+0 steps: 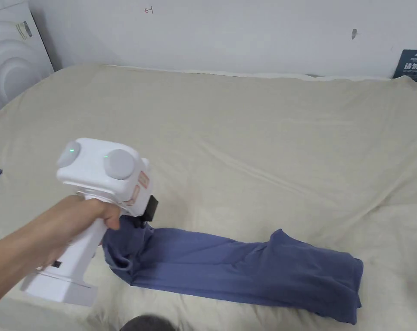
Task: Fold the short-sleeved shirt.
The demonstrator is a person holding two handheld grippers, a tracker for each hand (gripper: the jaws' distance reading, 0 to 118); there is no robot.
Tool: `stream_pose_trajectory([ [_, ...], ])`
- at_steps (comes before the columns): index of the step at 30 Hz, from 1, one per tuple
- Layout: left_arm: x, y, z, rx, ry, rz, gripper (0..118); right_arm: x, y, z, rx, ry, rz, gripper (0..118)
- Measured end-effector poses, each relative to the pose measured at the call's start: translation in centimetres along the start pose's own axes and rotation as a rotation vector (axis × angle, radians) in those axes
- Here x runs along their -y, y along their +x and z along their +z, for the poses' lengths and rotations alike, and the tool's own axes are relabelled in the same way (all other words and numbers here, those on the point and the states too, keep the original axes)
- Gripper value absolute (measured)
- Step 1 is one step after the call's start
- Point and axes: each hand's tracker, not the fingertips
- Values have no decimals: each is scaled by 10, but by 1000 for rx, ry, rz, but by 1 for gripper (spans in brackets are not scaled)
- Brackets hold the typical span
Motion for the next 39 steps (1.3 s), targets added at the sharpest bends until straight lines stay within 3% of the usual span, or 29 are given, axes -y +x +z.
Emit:
stream_pose_trajectory([
  [8, -22, 112, -54, -109, -41, -186, 6, 9, -5, -6, -40, -19, 14, 1],
  [9, -25, 126, -64, -114, -52, -201, 16, 9, -6, -6, -42, -23, 13, 1],
  [10, -28, 142, -74, -128, -49, -192, 69, 10, -7, -7, -43, -26, 12, 1],
  [11, -31, 159, -87, -125, -42, -195, 114, 12, -6, -8, -43, -31, 7, 1],
  [13, -35, 186, -98, -5, -27, -174, 106, 16, -2, -13, -48, -39, -1, 1],
  [15, -32, 204, -76, 162, -4, -191, 108, 19, -1, -13, -44, -50, -13, 1],
  [17, -28, 203, -55, 210, -21, -98, 108, 19, -1, -11, -51, -61, -13, 1],
  [21, -31, 140, -64, 224, 33, -165, 96, 19, -1, -7, -49, -58, 7, 1],
  [23, -9, 103, -41, 79, 103, -81, 0, 19, -1, -7, -59, -55, 3, 1],
  [26, 5, 42, -46, -171, 73, 1, 0, 17, 1, -12, -74, -50, 3, 1],
  [30, 8, 17, -105, -537, -18, -26, 0, 18, -11, -13, -101, -48, 14, 1],
  [34, 49, 108, -134, -657, -70, -164, 0, 22, -15, -9, -115, -57, 31, 1],
  [36, 35, 162, -152, -623, -44, -177, 0, 22, -15, -7, -112, -60, 39, 1],
  [39, 36, 265, -156, -521, 80, -409, 0, 20, -13, -5, -95, -68, 26, 1],
])
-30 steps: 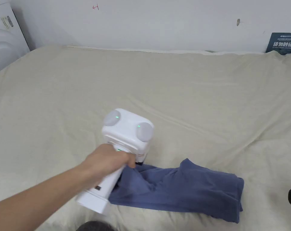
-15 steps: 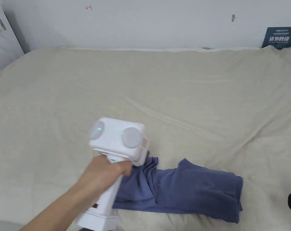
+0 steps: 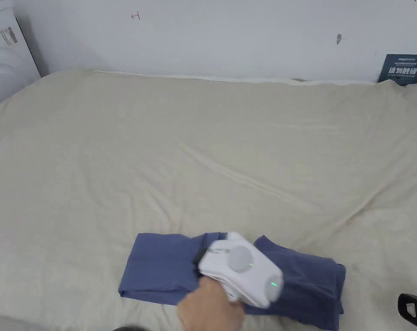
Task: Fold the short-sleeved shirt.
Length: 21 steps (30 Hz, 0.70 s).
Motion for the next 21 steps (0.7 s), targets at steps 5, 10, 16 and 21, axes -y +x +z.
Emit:
stream_pose_trajectory([
  [5, -5, -73, 48, 520, 121, 351, 0, -6, 0, 11, 10, 20, -9, 1],
  [10, 44, -218, -16, 879, 100, 508, 0, -17, -14, 2, 15, 30, 4, 1],
  [16, 149, -318, -100, 914, -25, 724, 0, -23, -35, -24, -17, 51, -10, 1],
  [21, 172, -328, -155, 1201, 5, 761, 26, -31, -45, -46, -35, 24, -70, 1],
])
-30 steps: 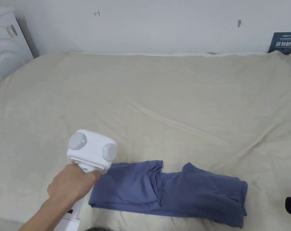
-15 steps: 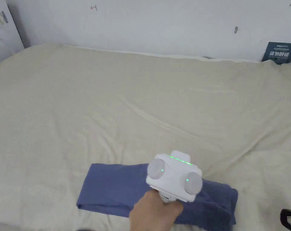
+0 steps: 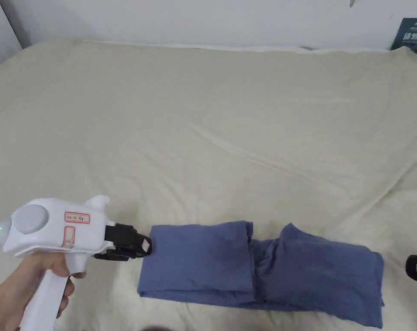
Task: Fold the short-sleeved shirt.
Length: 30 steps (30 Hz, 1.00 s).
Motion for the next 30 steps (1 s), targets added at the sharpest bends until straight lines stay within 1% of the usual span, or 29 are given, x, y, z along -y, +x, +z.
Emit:
stream_pose_trajectory([
  [1, -1, -4, -4, 5, -3, -15, 95, -1, -3, -1, 1, -1, 4, 1],
  [2, -1, -9, -16, 36, -34, -6, 118, -2, -6, -3, 9, -2, 15, 1],
  [3, 7, -5, -17, 85, -44, 74, 117, -3, -6, -3, 12, -2, 21, 1],
  [4, 2, -8, -26, 102, -38, 45, 117, -4, -9, -2, 15, -1, 25, 1],
  [5, 5, -13, -31, 103, -47, 65, 117, -5, -11, 0, 21, 3, 22, 1],
  [7, -3, -12, -40, 240, -40, 54, 117, -6, -11, 2, 29, 15, 18, 1],
  [9, -6, -17, -50, 404, -47, 118, 117, -7, -9, 4, 36, 14, 20, 1],
  [10, -6, -17, -57, 392, -54, 132, 117, -6, -8, 5, 43, 17, 18, 1],
  [11, -5, -33, -63, 411, -51, 138, 117, -6, -8, 6, 49, 17, 12, 1],
  [12, -4, -35, -65, 456, -42, 135, 115, -5, -6, 8, 52, 14, 6, 1],
  [13, -3, -31, -64, 472, -30, 136, 104, -4, -6, 9, 55, 12, 4, 1],
  [14, -3, -29, -63, 459, -30, 136, 74, -3, -6, 11, 60, 11, 5, 1],
  [15, -2, -27, -62, 437, -35, 120, 11, -2, -5, 12, 64, 7, 7, 1],
  [16, 0, -25, -63, 372, -38, 99, 8, -1, -3, 13, 65, 4, 8, 1],
  [17, 2, -22, -67, 214, -42, 51, 8, -1, -2, 14, 66, 2, 10, 1],
  [18, 3, -27, -64, 199, -27, 72, 8, 0, -2, 15, 71, 1, 11, 1],
  [19, 3, -33, -61, 228, -45, 105, 8, -1, -1, 17, 75, 1, 10, 1],
  [20, 5, -32, -55, 293, -14, 156, 8, -1, 1, 20, 73, 4, 8, 1],
  [22, 6, -27, -44, 243, 29, 129, 8, -2, 1, 24, 69, 15, 6, 1],
  [23, 10, -25, -36, 204, 49, 137, 8, -3, 2, 26, 64, 17, 7, 1],
  [26, 18, -26, -8, 173, 58, 131, 8, -5, 3, 30, 65, 22, 28, 1],
  [28, 16, -31, 15, 91, 88, 113, 8, -6, 8, 32, 55, 26, 33, 1],
  [30, 18, -31, 39, 40, 105, 112, 8, -6, 11, 33, 45, 32, 36, 1],
])
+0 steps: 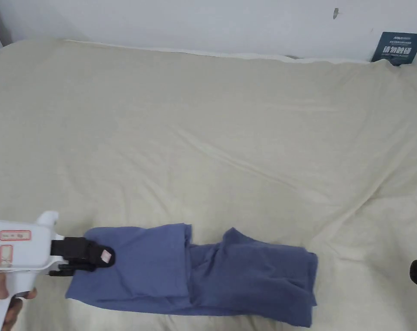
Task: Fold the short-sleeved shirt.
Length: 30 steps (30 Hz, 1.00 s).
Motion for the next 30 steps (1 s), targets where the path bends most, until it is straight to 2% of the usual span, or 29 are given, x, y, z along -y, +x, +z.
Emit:
stream_pose_trajectory([
  [4, 0, 24, 26, -160, 4, -34, 8, 2, -1, 2, -15, 2, 26, 1],
  [9, 1, 95, 27, -321, -19, -177, 8, 7, 4, 2, -37, -4, 46, 1],
  [11, 3, 131, 21, -435, -31, -188, 8, 10, 4, 4, -37, -7, 63, 1],
  [17, 33, 235, -30, -748, -68, -421, 8, 20, 7, 13, -66, -15, 95, 1],
  [19, 40, 257, -51, -774, -100, -502, 8, 27, 10, 13, -81, -17, 102, 1],
  [23, 49, 288, -94, -775, -188, -517, 8, 37, 12, 13, -94, -29, 105, 1],
  [26, 63, 305, -134, -836, -239, -620, 8, 42, 14, 12, -106, -33, 97, 1],
  [30, 80, 319, -200, -878, -273, -634, 10, 47, 16, 11, -151, -42, 64, 1],
])
